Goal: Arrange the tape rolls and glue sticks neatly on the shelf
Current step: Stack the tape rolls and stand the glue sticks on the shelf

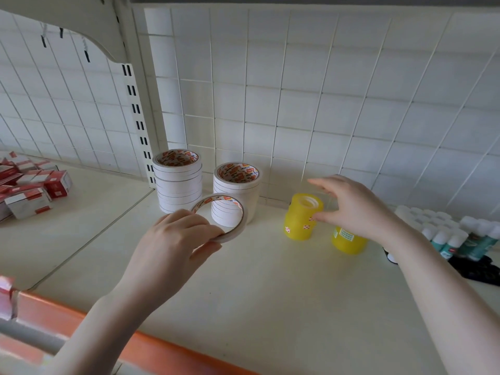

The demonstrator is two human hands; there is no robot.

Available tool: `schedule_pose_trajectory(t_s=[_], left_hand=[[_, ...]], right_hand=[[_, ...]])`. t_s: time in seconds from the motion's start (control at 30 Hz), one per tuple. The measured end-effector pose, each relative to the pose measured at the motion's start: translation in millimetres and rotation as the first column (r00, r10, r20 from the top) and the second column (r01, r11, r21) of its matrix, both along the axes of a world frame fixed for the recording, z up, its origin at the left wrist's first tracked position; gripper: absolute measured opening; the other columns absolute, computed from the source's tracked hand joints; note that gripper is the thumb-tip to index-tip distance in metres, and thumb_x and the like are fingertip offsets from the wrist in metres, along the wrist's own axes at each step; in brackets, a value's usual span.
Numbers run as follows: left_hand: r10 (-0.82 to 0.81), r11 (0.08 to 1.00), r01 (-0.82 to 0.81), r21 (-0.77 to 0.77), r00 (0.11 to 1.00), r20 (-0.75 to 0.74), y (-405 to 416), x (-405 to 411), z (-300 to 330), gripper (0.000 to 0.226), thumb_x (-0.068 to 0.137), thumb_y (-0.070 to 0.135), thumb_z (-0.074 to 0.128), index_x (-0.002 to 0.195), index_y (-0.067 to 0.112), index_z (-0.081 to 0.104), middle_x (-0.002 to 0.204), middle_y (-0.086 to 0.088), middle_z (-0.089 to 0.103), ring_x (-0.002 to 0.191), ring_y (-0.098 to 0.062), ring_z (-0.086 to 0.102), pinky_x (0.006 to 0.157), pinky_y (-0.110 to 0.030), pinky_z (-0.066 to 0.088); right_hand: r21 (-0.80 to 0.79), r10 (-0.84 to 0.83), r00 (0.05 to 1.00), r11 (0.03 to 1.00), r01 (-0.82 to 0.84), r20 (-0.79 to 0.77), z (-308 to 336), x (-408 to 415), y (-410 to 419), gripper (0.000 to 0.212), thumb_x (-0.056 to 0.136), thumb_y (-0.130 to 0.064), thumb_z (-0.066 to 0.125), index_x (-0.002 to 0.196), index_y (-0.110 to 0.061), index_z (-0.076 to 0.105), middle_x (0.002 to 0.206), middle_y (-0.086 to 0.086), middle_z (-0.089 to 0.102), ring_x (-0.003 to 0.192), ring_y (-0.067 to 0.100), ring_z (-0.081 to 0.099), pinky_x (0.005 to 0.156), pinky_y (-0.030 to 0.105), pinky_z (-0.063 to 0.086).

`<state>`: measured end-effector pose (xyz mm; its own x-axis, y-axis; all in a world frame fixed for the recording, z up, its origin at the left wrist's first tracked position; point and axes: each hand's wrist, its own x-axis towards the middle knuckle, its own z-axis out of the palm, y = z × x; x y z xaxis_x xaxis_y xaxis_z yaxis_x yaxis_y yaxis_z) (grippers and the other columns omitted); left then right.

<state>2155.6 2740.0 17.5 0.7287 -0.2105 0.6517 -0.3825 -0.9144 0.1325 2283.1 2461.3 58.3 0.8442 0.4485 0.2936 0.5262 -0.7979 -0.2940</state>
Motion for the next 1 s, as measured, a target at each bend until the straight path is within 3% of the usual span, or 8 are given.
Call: schedule_pose_trajectory(t_s=[0.2,0.33,0.5,0.8,0.9,1.0], left_hand=[[-0.006,1.000,0.005,0.017,0.999,0.032,10,-1,8,0.026,0.080,0.036,0.050,0.084,0.022,0.072,0.074,0.012,0.062,0.073,-0.013,0.052,0.060,-0.032,0.050],[-0.001,1.000,-0.001,0.031,0.998,0.058,22,2,17,0.019,0.078,0.033,0.058,0.083,0.022,0.072,0.075,0.011,0.063,0.073,-0.013,0.052,0.061,-0.030,0.050],[0.011,0.998,-0.015,0.060,0.998,0.069,38,16,35,0.013,0.071,0.024,0.067,0.081,0.019,0.074,0.074,0.006,0.066,0.068,-0.023,0.060,0.059,-0.034,0.052],[0.080,0.996,-0.077,0.048,0.995,-0.052,80,67,62,0.011,0.081,0.024,0.067,0.089,0.021,0.073,0.082,0.002,0.070,0.083,-0.027,0.058,0.070,-0.036,0.048],[0.138,0.988,-0.127,0.084,0.979,-0.148,90,85,65,0.011,0.083,0.023,0.067,0.093,0.023,0.071,0.088,0.003,0.067,0.091,-0.025,0.055,0.077,-0.038,0.046],[0.147,0.987,-0.128,0.096,0.963,-0.228,97,95,68,0.011,0.084,0.023,0.067,0.094,0.023,0.072,0.086,0.008,0.063,0.091,-0.021,0.054,0.080,-0.036,0.044]], right_hand=[[0.095,-0.056,0.950,0.995,0.028,0.307,-17,-18,9,0.028,0.077,-0.012,0.069,0.105,-0.015,0.066,0.097,0.004,0.064,0.091,0.027,0.061,0.076,0.035,0.047],[0.078,-0.017,0.899,0.997,-0.019,0.437,-27,-28,30,0.024,0.069,-0.006,0.076,0.092,-0.012,0.069,0.082,0.005,0.067,0.075,0.029,0.064,0.063,0.034,0.051],[-0.025,0.042,0.893,0.999,-0.034,0.448,-47,-37,57,0.026,0.058,-0.010,0.084,0.079,-0.015,0.069,0.069,0.001,0.064,0.062,0.025,0.064,0.044,0.027,0.047],[-0.142,0.163,0.896,0.983,-0.113,0.413,-88,-41,87,0.001,0.063,-0.020,0.057,0.062,-0.021,0.058,0.057,-0.007,0.052,0.053,0.015,0.055,0.040,0.022,0.039],[-0.145,0.138,0.885,0.986,-0.082,0.444,-97,-39,91,0.020,0.072,-0.025,0.042,0.063,-0.023,0.060,0.058,-0.008,0.052,0.055,0.013,0.055,0.043,0.023,0.043],[-0.120,0.113,0.879,0.991,-0.064,0.463,-102,-37,93,0.024,0.075,-0.025,0.038,0.065,-0.021,0.059,0.060,-0.006,0.052,0.057,0.015,0.054,0.045,0.027,0.046]])
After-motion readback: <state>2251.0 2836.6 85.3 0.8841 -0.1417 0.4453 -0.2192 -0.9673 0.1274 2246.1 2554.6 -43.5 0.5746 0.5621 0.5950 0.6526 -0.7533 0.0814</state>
